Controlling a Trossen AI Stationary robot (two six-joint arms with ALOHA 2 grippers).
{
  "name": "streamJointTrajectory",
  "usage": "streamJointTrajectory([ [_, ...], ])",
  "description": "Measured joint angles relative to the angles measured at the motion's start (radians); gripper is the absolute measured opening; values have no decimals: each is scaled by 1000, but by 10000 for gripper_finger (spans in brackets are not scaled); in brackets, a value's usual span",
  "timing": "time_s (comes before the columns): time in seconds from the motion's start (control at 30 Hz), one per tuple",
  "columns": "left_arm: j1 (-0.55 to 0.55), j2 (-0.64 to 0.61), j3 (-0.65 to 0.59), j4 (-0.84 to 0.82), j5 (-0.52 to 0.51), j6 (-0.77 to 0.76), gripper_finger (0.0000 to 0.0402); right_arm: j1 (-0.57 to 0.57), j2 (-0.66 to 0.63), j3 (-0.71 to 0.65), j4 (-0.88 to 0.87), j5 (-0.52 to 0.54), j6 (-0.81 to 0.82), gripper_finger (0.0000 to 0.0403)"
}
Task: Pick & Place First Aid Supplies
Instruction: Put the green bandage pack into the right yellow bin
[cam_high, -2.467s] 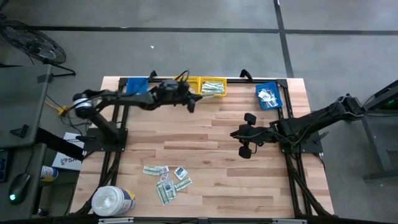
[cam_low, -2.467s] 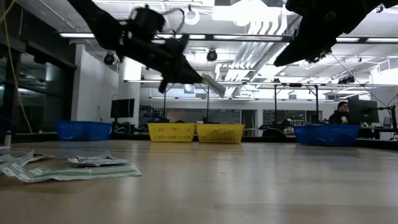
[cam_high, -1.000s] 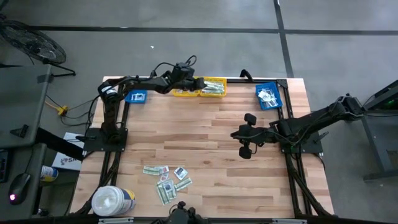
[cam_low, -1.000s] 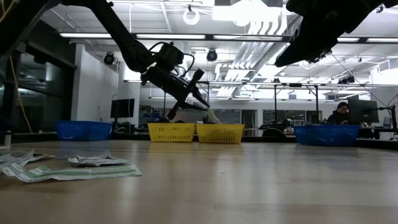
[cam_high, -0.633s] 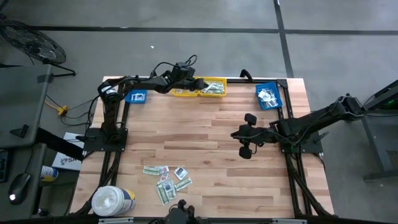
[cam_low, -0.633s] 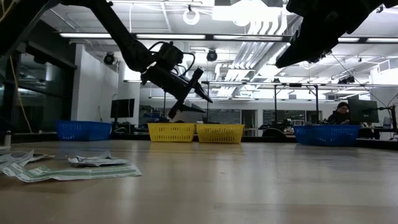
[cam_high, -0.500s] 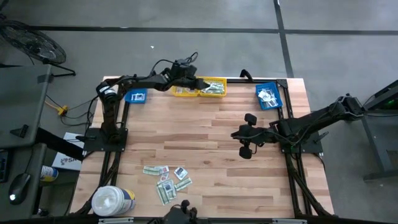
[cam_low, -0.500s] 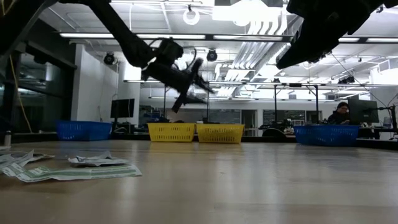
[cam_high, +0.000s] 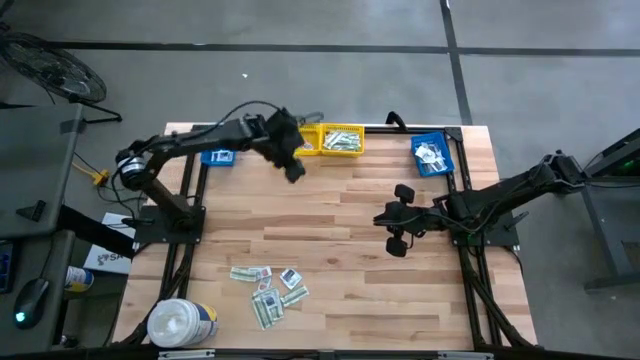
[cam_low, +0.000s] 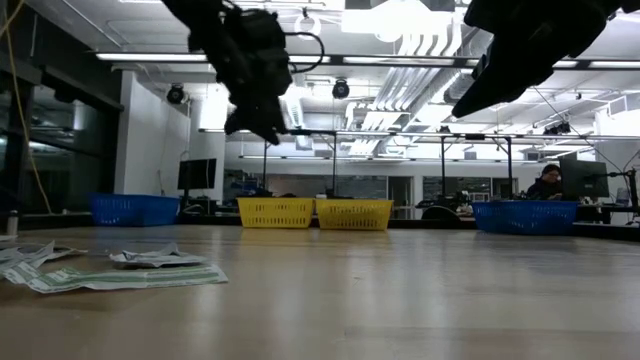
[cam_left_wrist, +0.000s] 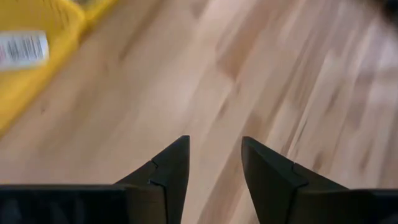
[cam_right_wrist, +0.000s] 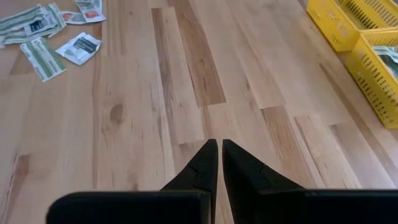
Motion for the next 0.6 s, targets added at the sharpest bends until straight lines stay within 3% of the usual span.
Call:
streamJointTrajectory([
  [0.1, -79, -22, -6, -126, -90, 15, 144, 16, 0, 0, 0, 5, 0, 16],
  [0.33, -249, -71, -131, -170, -195, -37, 144, 52, 0, 0, 0, 20, 0, 16],
  [0.6, -494, -149, -364, -173, -320, -251, 144, 60, 0, 0, 4, 23, 0, 16],
])
